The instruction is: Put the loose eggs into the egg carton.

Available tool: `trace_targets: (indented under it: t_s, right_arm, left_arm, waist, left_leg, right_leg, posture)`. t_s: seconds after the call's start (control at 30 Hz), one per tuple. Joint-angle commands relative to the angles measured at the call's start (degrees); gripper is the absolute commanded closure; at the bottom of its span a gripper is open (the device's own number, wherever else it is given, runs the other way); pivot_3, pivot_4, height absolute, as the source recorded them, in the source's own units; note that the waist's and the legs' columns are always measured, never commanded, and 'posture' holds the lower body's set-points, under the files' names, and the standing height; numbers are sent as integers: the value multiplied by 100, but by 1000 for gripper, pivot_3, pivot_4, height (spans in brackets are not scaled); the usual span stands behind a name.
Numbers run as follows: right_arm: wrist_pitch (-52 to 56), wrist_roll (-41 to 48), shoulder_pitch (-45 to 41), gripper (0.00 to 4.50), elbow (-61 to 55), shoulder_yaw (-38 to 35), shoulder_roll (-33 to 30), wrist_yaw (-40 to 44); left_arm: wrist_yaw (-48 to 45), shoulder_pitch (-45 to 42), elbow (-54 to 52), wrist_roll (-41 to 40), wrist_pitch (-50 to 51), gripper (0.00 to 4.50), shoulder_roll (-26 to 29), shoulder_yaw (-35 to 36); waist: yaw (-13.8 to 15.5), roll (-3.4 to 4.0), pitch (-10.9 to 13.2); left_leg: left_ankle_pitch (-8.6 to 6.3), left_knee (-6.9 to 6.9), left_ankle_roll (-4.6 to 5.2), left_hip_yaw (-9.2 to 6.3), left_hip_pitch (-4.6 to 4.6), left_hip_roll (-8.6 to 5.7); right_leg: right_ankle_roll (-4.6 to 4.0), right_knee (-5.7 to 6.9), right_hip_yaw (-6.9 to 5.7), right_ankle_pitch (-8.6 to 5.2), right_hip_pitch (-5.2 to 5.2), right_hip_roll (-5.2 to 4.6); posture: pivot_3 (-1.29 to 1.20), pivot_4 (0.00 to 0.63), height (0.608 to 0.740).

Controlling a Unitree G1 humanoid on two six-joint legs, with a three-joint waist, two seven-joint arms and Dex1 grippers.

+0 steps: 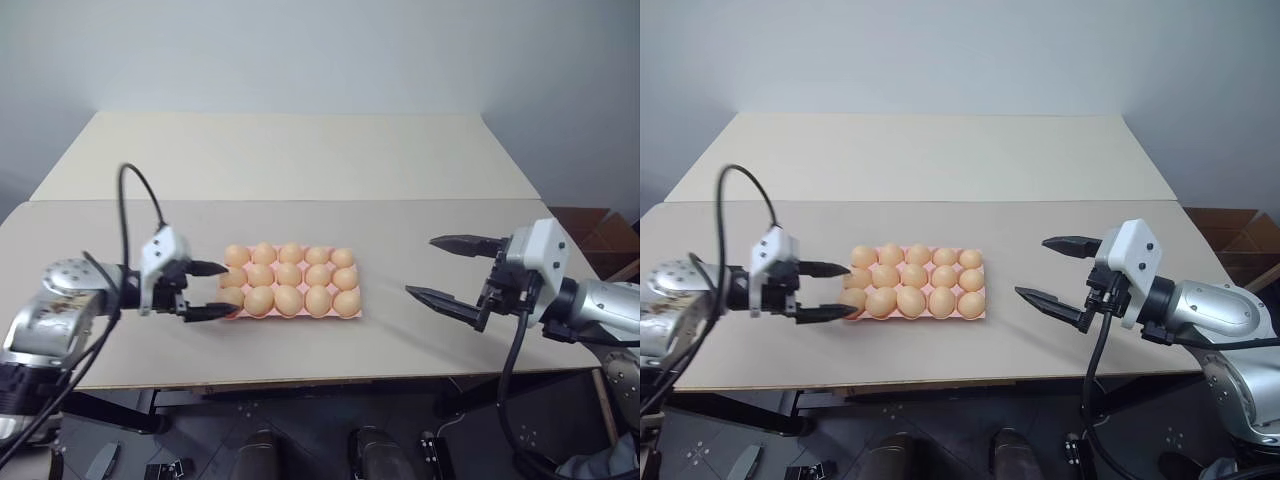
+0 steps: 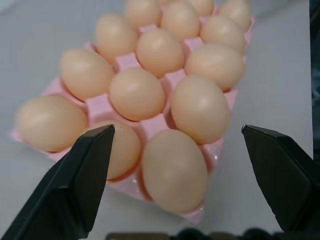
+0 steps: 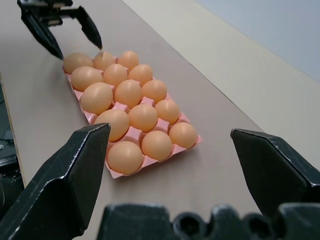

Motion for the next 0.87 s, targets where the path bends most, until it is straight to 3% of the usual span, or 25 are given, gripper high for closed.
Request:
trace_targets:
  t_s: [0.03, 0.2, 0.4, 0.87]
  right_arm:
    - [-61, 153, -5, 0, -71, -248, -55, 110]
    - [-161, 124, -132, 0, 323, -265, -130, 461]
    - [-171, 6, -276, 0, 742, -200, -193, 686]
    - [118, 54, -584, 0, 603, 23, -286, 638]
  left_arm:
    - [-164, 162, -97, -426, -100, 89, 336, 1012]
    - [-938, 1122, 389, -660, -551, 89, 715, 2256]
    - [-1369, 1935, 639, -756, -740, 89, 849, 3073]
    - [-624, 2920, -676, -1126, -46, 89, 394, 3830]
  waist:
    - [-14, 0, 0]
    - [-69, 4, 2]
    - [-35, 5, 3]
    - [-24, 6, 3]
  left_leg:
    - [0, 0, 0, 1, 1, 0]
    - [0, -1, 0, 8, 9, 4]
    - [0, -1, 0, 6, 9, 7]
    - [-1, -1, -1, 11, 11, 11]
  right_leg:
    - [0, 0, 1, 0, 0, -1]
    - [-4, 2, 1, -3, 1, -2]
    - [-30, 3, -5, -29, 1, -5]
    - [-22, 6, -1, -22, -2, -3]
  posture:
    - [0, 150, 740]
    - [0, 150, 740]
    - [0, 150, 740]
    - [0, 150, 740]
